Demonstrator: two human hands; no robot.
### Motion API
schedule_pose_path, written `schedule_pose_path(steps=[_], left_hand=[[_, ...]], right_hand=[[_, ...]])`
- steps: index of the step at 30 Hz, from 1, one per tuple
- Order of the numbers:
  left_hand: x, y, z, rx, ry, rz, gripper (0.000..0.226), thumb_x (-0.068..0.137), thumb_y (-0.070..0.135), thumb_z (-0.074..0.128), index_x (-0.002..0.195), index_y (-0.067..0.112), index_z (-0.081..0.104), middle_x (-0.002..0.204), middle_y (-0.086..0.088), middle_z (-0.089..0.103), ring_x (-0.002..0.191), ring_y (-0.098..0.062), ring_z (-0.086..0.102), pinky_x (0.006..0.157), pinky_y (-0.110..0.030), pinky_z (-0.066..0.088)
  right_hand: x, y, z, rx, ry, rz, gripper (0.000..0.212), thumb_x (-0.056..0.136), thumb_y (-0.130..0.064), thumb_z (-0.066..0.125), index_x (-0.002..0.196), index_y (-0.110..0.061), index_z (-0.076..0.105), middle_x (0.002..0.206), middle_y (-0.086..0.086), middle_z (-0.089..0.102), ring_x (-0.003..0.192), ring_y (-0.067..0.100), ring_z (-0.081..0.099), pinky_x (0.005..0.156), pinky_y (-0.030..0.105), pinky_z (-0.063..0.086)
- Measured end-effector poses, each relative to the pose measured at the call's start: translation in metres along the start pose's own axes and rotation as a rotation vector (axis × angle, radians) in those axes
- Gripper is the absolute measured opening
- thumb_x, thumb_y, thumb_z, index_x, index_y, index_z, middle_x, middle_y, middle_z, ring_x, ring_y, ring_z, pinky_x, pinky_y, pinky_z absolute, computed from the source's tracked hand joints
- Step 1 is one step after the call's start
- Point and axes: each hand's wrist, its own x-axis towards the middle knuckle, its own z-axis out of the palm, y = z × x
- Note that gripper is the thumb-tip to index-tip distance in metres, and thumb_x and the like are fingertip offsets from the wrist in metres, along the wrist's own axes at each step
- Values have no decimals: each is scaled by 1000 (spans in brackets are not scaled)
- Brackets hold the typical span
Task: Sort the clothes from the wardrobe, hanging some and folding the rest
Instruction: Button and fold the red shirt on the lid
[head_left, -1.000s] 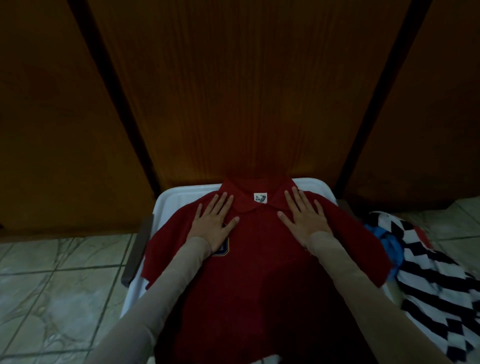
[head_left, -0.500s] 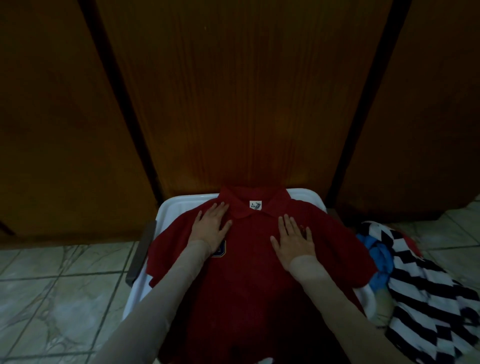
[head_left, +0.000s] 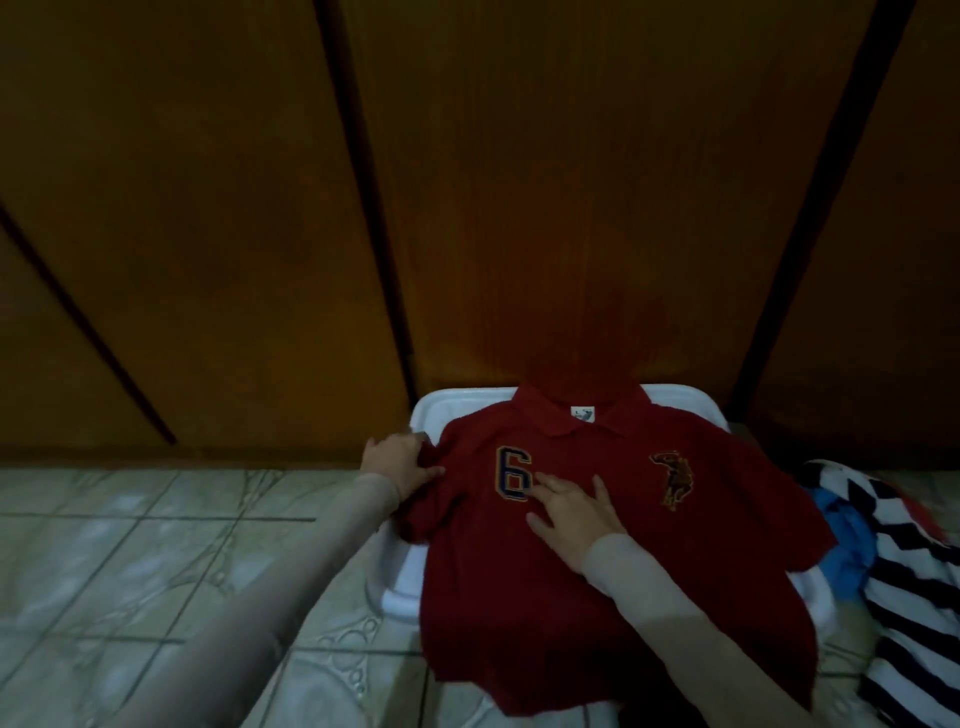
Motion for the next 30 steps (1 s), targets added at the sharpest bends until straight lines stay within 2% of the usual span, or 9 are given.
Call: schedule_pose_path(steps=[3,7,10,14,16,19,22,25,30], left_hand=[[-3,-8,-13,24,130,73,27,93,26,51,118,16,57,121,-6,58,118,-24,50,103,-39,32],[2,-20,-35,277,307,48,44,94,9,45,137,13,37,143,-11,35,136,-27,27,111,-44,23],[0,-26,-41,207,365,-70,54,91,7,51,140,10,30,146,-12,29,137,-29,24,111,-44,24],[-16,-24,-27,-253,180,214,21,86,4,55,101,15,66,111,-3,62,99,-17,58,85,-24,45],[-31,-22,-22,-374,15,338,24,81,-5,56,88,13,71,91,2,67,80,-7,58,75,-15,43],[-46,-23,-15,-307,-211,419,25,77,-3,61,93,14,71,99,2,68,91,-4,56,86,-16,43],[-52,-27,-8,-104,-243,397,31,76,13,70,104,26,66,113,5,55,106,-10,44,97,-29,36],[-54,-25,-5,-5,-194,418,32,76,16,68,105,28,64,114,1,54,111,-17,45,94,-36,39],[-56,-23,0,14,-112,442,19,87,24,60,106,23,64,114,-2,54,112,-19,46,92,-36,37]], right_hand=[[-2,-23,6,43,-91,-93,48,101,-34,34,147,-23,26,157,-5,13,143,12,14,118,43,1],[-6,-31,16,-10,-141,-92,55,100,-35,35,150,-26,14,158,-5,0,144,14,9,117,43,8],[-7,-32,16,-20,-142,-75,56,99,-34,37,150,-27,14,158,-6,0,144,14,10,117,44,10],[-5,-42,13,-2,-35,-106,47,96,-25,45,142,-21,35,152,-2,24,137,19,30,112,38,26],[-4,-51,14,64,20,-150,36,93,-19,49,130,-22,48,137,-4,39,122,20,46,102,32,37],[-1,-65,17,148,30,-227,23,89,-15,54,111,-20,59,114,-3,48,106,16,52,89,31,43],[-3,-82,18,173,45,-256,12,88,-19,57,97,-19,65,93,-6,49,88,11,52,76,27,42],[-9,-96,17,120,-22,-203,15,85,-37,60,89,-23,63,95,-5,60,94,16,58,76,28,40],[-11,-110,25,-138,-4,-114,45,78,-65,55,93,-22,61,108,2,64,107,22,56,92,36,36]])
